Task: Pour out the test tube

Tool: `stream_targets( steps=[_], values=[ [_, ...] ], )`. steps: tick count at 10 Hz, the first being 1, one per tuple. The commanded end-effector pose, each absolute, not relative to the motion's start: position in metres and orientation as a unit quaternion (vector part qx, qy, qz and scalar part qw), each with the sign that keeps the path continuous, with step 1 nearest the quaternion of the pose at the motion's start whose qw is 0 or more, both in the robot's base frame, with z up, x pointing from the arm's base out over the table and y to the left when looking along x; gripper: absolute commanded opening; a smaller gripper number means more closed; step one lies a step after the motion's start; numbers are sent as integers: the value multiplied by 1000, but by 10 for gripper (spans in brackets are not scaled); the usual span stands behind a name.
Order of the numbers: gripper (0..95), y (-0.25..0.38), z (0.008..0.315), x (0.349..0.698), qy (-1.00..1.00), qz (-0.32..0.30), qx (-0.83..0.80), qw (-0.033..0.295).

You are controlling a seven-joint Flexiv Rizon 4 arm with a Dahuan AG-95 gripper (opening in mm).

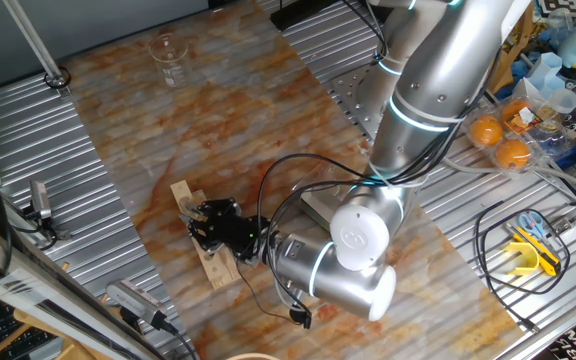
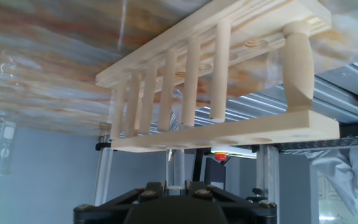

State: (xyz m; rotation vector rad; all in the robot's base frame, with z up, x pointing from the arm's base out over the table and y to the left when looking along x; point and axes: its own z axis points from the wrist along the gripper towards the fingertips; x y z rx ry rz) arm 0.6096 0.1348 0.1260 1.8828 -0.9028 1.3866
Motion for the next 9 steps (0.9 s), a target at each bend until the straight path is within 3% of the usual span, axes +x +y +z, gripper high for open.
stream_targets(
  steps=[1,9],
  values=[
    [0,135,135,607,-346,528,713,306],
    [0,134,161,601,-343,523,718,307]
  ],
)
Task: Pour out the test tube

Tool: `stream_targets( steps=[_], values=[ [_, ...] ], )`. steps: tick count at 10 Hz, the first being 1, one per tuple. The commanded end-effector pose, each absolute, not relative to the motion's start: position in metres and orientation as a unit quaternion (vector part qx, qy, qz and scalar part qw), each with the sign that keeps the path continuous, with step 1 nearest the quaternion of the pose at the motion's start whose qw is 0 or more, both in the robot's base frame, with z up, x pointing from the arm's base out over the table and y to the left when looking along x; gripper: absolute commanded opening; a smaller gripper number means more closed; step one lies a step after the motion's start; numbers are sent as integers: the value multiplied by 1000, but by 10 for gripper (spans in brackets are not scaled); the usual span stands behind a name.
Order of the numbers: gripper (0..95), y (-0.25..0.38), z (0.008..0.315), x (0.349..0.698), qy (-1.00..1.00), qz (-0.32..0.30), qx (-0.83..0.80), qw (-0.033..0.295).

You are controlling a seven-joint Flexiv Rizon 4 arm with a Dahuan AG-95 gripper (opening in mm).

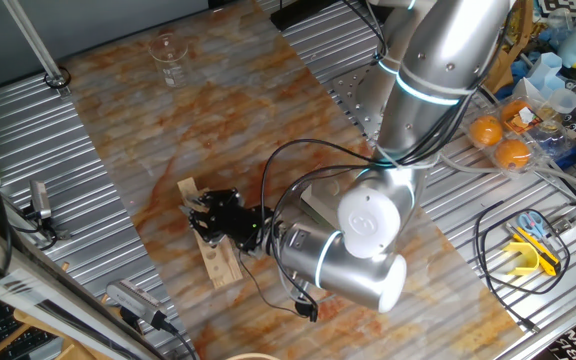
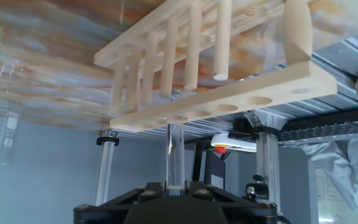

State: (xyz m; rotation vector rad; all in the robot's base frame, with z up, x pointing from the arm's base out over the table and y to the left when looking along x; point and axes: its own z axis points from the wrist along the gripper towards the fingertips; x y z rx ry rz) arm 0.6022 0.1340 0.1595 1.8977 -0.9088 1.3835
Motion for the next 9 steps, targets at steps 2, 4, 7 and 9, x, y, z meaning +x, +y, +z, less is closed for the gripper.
stream_targets(
  steps=[2,4,7,9],
  values=[
    [0,132,165,600,-344,519,720,305],
    [0,131,170,599,-348,516,723,301],
    [0,128,182,595,-355,513,724,293],
    [0,117,189,593,-362,510,727,284]
  ],
)
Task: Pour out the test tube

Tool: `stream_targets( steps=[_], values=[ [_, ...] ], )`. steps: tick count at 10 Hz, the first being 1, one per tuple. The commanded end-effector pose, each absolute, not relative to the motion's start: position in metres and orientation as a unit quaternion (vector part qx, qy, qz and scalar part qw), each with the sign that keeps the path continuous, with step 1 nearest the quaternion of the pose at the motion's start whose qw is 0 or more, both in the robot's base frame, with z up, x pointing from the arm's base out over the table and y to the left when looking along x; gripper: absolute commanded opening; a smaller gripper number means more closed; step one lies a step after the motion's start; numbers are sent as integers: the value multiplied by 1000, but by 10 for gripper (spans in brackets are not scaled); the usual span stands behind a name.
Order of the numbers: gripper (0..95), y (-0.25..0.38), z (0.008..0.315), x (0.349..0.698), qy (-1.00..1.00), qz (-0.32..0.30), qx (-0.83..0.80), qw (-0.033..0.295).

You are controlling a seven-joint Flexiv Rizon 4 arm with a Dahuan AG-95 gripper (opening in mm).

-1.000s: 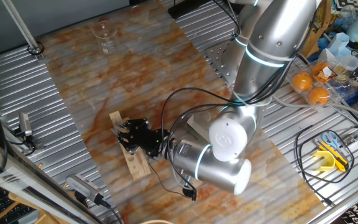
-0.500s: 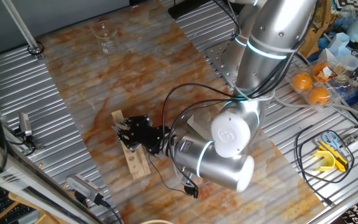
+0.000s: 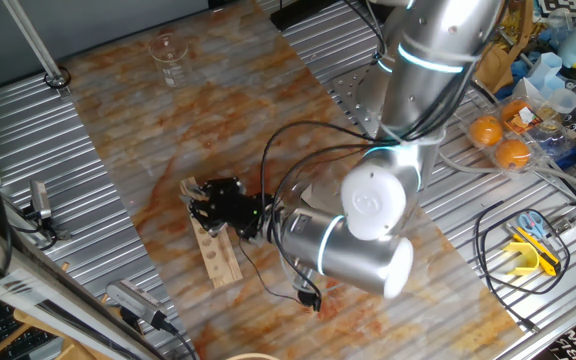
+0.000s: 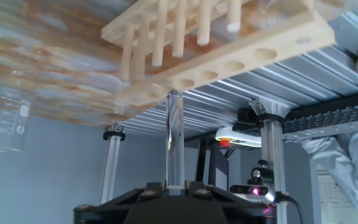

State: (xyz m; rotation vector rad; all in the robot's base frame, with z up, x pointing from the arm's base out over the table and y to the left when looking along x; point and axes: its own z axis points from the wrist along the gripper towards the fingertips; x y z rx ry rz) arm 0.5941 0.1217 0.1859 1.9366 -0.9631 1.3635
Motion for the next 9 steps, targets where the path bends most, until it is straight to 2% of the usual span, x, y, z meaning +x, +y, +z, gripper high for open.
stream_targets(
  steps=[1,7,9],
  values=[
    [0,110,192,593,-365,508,728,281],
    [0,77,212,583,-429,484,720,253],
    [0,76,213,582,-458,472,709,254]
  ],
)
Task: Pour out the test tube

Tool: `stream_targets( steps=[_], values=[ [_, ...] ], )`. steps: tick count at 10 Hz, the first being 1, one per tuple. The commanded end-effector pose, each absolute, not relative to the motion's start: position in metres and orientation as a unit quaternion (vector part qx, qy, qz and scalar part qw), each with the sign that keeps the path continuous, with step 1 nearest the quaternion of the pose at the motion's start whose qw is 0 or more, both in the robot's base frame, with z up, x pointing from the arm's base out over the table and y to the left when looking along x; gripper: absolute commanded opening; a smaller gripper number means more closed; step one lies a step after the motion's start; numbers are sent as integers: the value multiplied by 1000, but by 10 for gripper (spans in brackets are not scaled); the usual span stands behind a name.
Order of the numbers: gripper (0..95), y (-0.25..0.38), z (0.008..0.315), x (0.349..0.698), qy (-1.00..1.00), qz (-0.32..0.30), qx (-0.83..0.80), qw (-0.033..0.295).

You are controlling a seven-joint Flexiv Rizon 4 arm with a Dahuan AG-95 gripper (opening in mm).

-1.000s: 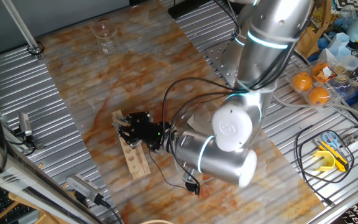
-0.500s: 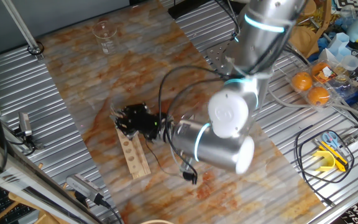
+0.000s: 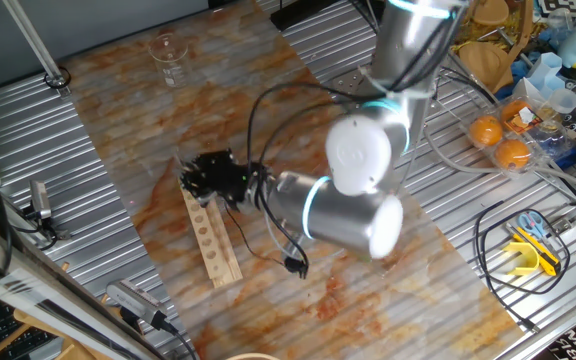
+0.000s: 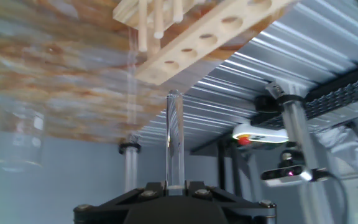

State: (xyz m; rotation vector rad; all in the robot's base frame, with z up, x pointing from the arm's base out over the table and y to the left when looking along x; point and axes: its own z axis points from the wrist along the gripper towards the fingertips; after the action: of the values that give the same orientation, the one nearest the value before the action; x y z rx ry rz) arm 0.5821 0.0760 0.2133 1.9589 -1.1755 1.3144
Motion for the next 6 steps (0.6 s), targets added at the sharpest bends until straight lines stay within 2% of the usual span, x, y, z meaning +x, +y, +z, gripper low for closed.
stream_targets(
  steps=[1,6],
  values=[
    [0,77,213,582,-472,464,705,254],
    [0,75,218,579,-529,407,708,232]
  ],
)
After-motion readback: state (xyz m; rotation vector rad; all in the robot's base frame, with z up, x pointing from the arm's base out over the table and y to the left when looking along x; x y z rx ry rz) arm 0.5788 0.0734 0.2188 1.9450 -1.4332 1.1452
